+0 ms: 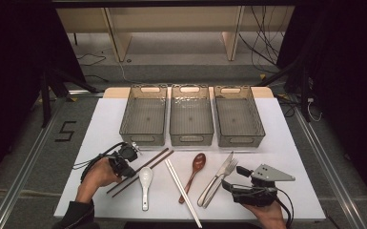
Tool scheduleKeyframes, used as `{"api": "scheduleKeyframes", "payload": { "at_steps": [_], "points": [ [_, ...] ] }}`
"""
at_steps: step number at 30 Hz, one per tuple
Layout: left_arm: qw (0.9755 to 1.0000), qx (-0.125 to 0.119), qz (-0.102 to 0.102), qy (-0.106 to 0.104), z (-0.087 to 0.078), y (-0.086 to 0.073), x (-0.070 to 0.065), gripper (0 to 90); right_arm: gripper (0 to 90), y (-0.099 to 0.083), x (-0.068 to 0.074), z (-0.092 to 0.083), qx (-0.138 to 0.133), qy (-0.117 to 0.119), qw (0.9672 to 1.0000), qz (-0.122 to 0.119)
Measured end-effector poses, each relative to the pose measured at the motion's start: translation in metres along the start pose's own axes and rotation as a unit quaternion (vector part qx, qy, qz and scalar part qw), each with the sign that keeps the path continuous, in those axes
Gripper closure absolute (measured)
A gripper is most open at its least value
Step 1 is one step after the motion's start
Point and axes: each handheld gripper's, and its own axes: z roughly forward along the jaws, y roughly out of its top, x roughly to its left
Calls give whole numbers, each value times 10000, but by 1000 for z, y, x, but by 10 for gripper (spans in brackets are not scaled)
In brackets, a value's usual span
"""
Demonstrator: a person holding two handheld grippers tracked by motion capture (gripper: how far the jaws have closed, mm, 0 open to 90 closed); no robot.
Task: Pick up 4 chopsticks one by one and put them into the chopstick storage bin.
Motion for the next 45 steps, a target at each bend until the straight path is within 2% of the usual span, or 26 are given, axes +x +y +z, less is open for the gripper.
{"api": "scheduleKeyframes", "payload": {
  "at_steps": [3, 6, 15, 20, 22, 28, 33, 37, 45],
  "points": [
    [10000, -24, 64, 6, -1, -2, 0, 846, 253, 0, -1, 0, -14, 5, 10000, -8],
    [9999, -139, 43, 51, -4, -3, 0, 846, 253, 0, -1, 0, -18, 9, 10000, -9],
    [9995, -275, 137, 89, -19, -9, 0, 847, 254, 0, -1, 0, -21, 7, 10000, 5],
    [9990, -351, 263, 113, -35, -11, -5, 846, 254, 0, -1, -1, -21, 8, 10000, 18],
    [9982, -495, 322, 72, -44, -11, -7, 847, 254, 0, -1, -1, -25, 13, 10000, 18],
    [9935, -1129, 149, 38, -66, -7, -8, 847, 254, 0, -1, -1, -31, 14, 10000, 30],
    [9870, -1595, -189, 51, -77, 0, 0, 846, 254, 0, -1, -1, -45, 12, 10000, 43],
    [9821, -1844, -388, 48, -82, 10, 8, 846, 254, 1, -1, -1, -55, 23, 10000, 36],
    [9750, -2117, -672, 110, -90, 33, 29, 846, 253, 1, -2, -2, -74, 25, 10000, 28]
  ]
}}
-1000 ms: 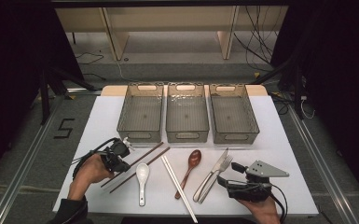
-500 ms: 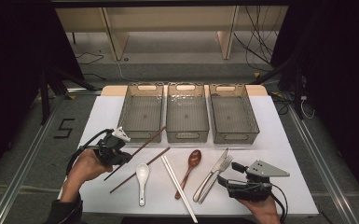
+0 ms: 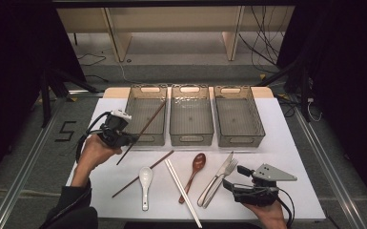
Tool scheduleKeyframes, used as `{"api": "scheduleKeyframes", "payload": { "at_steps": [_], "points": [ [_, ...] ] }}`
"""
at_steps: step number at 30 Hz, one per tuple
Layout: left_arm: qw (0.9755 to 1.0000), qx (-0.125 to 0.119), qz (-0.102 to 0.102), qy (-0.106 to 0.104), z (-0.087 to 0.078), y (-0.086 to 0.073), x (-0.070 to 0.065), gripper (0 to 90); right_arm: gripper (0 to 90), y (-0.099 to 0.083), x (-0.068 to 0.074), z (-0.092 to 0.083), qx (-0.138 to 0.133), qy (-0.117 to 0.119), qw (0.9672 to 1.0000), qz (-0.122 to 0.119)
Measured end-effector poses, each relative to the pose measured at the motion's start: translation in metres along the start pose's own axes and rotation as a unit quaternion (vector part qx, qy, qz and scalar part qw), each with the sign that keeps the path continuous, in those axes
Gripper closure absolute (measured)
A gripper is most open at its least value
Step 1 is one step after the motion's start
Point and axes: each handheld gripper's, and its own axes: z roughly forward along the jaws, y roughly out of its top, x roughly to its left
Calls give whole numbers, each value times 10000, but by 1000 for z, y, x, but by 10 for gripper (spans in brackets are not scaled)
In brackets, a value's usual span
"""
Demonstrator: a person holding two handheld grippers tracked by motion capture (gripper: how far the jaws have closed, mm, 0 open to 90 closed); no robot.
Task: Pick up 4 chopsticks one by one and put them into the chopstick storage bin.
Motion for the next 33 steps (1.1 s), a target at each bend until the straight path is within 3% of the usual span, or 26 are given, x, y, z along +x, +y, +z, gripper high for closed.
{"api": "scheduleKeyframes", "payload": {
  "at_steps": [4, 10, 23, 33],
  "points": [
    [9998, -99, -142, 80, 2, 11, 10, 846, 253, 0, 0, 0, 1, 10, 10000, 1],
    [9993, -184, -136, 293, 8, 28, 22, 846, 253, 0, 1, 1, 25, 20, 10000, 8],
    [9981, -251, -170, 535, 18, 52, 42, 846, 254, 0, 0, 2, 36, 35, 10000, 15],
    [9970, -183, -148, 731, 31, 66, 56, 846, 253, -1, 0, 2, 46, 53, 10000, 23]
  ]
}}
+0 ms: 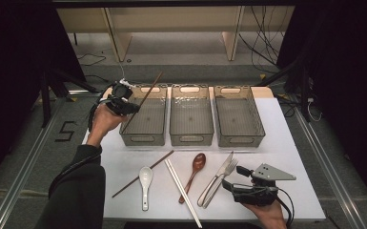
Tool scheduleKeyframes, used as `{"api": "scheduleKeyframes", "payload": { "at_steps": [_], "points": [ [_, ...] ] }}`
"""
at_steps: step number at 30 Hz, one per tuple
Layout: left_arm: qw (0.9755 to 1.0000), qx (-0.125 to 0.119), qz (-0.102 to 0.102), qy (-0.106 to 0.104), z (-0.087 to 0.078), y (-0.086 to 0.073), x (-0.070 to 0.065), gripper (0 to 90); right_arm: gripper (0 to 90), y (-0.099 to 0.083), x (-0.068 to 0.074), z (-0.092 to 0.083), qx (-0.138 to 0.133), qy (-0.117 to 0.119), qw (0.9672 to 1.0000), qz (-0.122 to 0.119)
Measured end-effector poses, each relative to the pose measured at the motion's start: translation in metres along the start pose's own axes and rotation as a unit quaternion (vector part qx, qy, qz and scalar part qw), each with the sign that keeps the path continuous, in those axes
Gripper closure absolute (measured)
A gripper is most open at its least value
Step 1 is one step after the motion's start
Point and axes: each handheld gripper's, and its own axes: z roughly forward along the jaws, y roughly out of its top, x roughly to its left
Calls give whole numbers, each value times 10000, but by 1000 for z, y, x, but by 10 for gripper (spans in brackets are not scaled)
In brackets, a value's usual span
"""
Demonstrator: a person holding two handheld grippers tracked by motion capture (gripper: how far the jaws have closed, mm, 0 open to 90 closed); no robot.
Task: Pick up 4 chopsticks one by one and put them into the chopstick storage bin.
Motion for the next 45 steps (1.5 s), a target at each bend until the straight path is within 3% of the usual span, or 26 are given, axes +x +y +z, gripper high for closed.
{"api": "scheduleKeyframes", "payload": {
  "at_steps": [12, 26, 34, 38, 40, 43, 45],
  "points": [
    [9999, -32, -64, 148, 17, 0, 7, 845, 253, 0, 0, 0, -2, 9, 10000, 6],
    [9997, 41, -185, 125, 30, -9, 11, 844, 254, 0, 0, 0, -12, 18, 10000, -2],
    [9994, 208, -270, 103, 37, -15, 12, 836, 254, 0, 1, 1, 0, 31, 10000, -18],
    [9989, 183, -417, 67, 37, -18, 13, 758, 253, 0, 1, 0, -1, 22, 10000, 5],
    [9986, 202, -489, 38, 35, -19, 13, 641, 254, 0, 0, 0, -3, 13, 10000, 5],
    [9982, 222, -561, -36, 29, -21, 13, 606, 253, 0, 0, 0, -5, 12, 10000, 3],
    [9977, 282, -608, -70, 23, -22, 12, 527, 253, 0, 0, 0, -8, 9, 10000, 1]
  ]
}}
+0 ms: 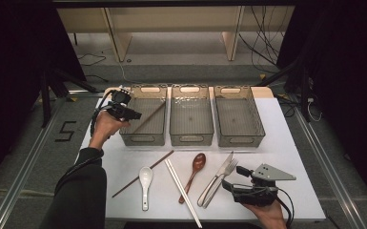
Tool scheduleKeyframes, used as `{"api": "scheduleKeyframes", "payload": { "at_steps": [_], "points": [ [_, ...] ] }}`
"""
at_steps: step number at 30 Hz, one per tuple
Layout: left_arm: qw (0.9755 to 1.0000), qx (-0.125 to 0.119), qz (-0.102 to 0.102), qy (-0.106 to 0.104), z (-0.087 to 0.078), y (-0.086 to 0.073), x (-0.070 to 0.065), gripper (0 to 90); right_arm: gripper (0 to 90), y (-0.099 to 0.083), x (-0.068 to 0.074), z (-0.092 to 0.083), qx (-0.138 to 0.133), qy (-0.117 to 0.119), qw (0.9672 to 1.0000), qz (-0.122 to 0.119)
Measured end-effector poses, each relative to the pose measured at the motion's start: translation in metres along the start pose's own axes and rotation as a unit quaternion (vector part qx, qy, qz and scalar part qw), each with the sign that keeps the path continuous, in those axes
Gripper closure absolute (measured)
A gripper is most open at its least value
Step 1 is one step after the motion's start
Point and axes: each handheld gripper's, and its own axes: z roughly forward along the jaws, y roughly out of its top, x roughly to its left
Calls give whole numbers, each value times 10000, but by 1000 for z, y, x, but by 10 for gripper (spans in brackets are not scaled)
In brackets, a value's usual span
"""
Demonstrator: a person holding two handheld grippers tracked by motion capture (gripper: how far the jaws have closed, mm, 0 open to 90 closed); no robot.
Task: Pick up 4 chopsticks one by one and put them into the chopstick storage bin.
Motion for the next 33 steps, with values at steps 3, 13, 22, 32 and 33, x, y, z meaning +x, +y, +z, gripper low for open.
{"api": "scheduleKeyframes", "payload": {
  "at_steps": [3, 13, 22, 32, 33],
  "points": [
    [9999, -89, -10, -68, -11, -5, -4, 471, 254, 0, 0, 0, -5, -10, 10000, 5],
    [9997, -27, 169, -183, -44, -31, -27, 325, 253, 0, 0, -1, -8, -27, 10000, 0],
    [9988, 147, 387, -251, -53, -66, -47, 272, 253, 0, 1, 0, -1, -23, 10000, -24],
    [9970, 496, 463, -384, -48, -94, -57, 253, 253, 1, 2, -1, -3, -24, 10000, -38],
    [9967, 539, 483, -361, -47, -98, -58, 254, 253, 1, 2, -1, -4, -24, 10000, -35]
  ]
}}
